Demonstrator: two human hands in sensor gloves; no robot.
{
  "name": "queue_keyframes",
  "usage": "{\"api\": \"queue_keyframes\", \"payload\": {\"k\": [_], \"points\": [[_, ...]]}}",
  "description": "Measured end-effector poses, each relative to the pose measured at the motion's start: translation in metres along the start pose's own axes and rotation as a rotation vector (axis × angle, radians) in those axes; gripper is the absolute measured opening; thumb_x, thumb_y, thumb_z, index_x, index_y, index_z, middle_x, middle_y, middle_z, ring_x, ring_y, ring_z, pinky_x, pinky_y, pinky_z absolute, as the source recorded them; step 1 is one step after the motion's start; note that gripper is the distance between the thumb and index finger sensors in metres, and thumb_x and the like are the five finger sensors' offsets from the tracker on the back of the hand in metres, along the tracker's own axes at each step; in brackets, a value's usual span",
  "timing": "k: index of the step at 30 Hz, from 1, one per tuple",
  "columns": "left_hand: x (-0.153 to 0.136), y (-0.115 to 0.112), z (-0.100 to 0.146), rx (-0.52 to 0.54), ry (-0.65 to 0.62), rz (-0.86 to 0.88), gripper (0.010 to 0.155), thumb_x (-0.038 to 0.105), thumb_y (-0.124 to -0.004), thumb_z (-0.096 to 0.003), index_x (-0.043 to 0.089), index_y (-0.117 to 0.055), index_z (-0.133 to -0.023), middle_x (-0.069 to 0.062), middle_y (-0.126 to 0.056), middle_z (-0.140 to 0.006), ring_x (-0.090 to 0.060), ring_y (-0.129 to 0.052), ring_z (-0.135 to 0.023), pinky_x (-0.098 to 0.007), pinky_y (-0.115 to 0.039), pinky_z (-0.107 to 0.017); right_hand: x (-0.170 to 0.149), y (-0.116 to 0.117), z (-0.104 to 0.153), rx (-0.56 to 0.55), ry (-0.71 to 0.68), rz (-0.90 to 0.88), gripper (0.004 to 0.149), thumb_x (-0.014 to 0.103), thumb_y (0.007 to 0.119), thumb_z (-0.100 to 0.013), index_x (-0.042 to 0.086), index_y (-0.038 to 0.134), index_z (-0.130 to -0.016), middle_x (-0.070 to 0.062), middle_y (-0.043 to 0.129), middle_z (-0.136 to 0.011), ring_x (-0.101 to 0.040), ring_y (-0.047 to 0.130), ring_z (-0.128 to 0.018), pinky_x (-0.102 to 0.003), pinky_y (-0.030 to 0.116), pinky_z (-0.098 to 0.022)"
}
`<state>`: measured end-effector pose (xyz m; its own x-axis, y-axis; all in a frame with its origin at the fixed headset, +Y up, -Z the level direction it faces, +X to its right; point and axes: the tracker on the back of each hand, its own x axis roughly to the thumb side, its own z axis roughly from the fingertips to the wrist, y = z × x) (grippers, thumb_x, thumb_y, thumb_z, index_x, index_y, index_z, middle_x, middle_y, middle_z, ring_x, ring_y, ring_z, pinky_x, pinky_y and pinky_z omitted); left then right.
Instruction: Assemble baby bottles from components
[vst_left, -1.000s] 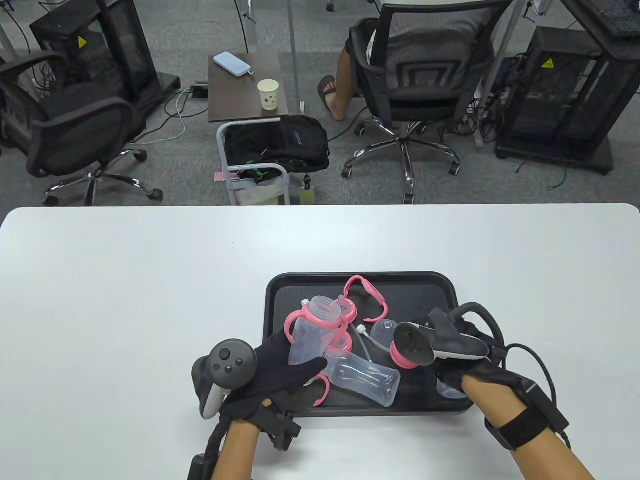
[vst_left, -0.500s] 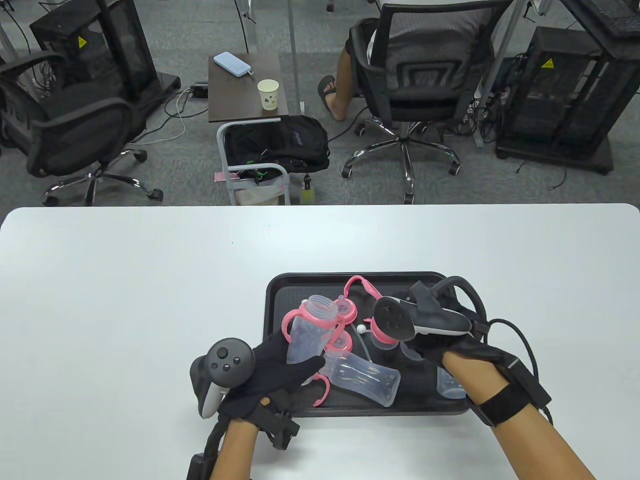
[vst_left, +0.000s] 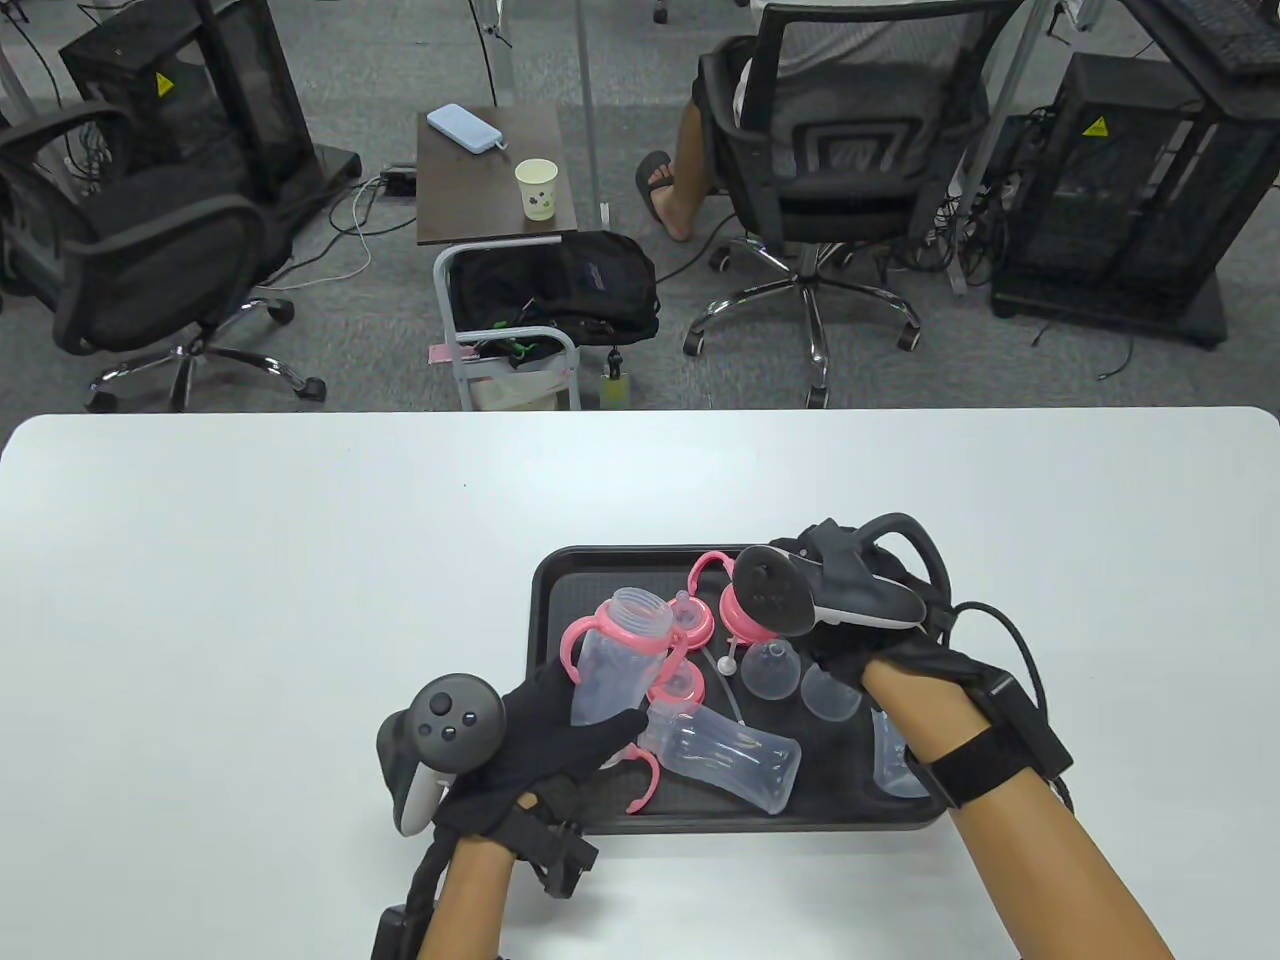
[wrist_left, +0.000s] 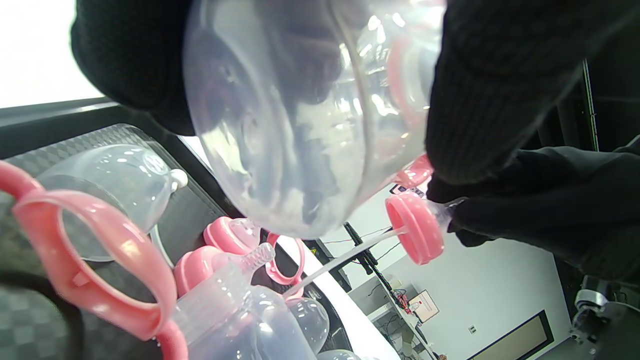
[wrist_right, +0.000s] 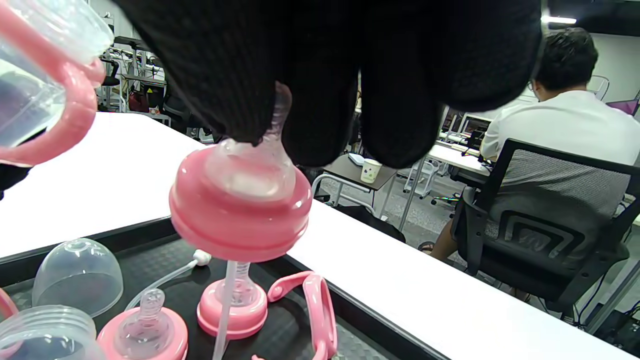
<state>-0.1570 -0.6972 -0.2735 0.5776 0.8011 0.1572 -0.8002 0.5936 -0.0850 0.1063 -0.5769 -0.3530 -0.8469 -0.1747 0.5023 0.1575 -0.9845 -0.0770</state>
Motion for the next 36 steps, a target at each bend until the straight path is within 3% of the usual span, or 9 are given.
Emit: {"api": "queue_keyframes", "payload": {"k": [13, 24, 36], "points": [[0.003, -0.004, 0.0, -0.024, -0.028, -0.014, 0.092, 0.072, -0.092, -0.0417, 0.018, -0.067, -0.112, -0.012, -0.084, -0.1, -0.043, -0.094, -0.079, -0.049, -0.086, -0.055, -0.004, -0.061, 0.027, -0.084, 0.022, -0.052, 0.045, 0.032, 0.09, -0.051, 0.018, 0.082, -0.094, -0.012, 0.095, -0.083, -0.038, 0.096, -0.067, -0.059, 0.077, -0.053], [0.006, -0.01, 0.0, -0.049, -0.039, -0.063, 0.092, 0.072, -0.092, -0.041, 0.018, -0.068, -0.112, -0.012, -0.084, -0.1, -0.043, -0.094, -0.079, -0.049, -0.086, -0.055, -0.005, -0.122, 0.05, -0.23, 0.032, -0.077, 0.045, 0.032, 0.09, -0.052, 0.018, 0.082, -0.094, -0.012, 0.095, -0.084, -0.039, 0.096, -0.068, -0.059, 0.077, -0.053], [0.007, -0.016, 0.0, -0.079, -0.043, -0.09, 0.092, 0.072, -0.093, -0.0409, 0.018, -0.068, -0.112, -0.012, -0.085, -0.1, -0.043, -0.094, -0.079, -0.049, -0.086, -0.055, 0.003, -0.165, 0.07, -0.353, 0.017, -0.115, 0.045, 0.032, 0.09, -0.053, 0.018, 0.082, -0.095, -0.012, 0.094, -0.085, -0.039, 0.095, -0.069, -0.059, 0.076, -0.054]]}}
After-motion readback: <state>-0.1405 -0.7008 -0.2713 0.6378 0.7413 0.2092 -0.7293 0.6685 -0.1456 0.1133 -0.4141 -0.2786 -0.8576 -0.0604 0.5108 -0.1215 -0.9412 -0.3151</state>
